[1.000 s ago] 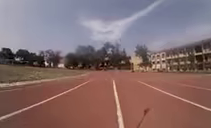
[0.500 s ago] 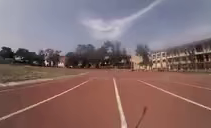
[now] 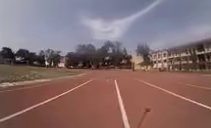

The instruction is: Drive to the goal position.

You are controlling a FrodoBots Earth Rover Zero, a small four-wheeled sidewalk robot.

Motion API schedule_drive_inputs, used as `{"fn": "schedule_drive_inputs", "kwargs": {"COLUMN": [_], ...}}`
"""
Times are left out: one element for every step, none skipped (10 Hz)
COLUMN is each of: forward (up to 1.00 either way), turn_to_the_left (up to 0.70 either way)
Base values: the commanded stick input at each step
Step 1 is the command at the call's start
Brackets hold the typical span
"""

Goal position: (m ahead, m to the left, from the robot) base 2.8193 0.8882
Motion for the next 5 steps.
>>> {"fn": "schedule_drive_inputs", "kwargs": {"forward": [0.7,0.7,0.7,0.7,0.7], "turn_to_the_left": [0.0,0.0,0.0,0.0,0.0]}}
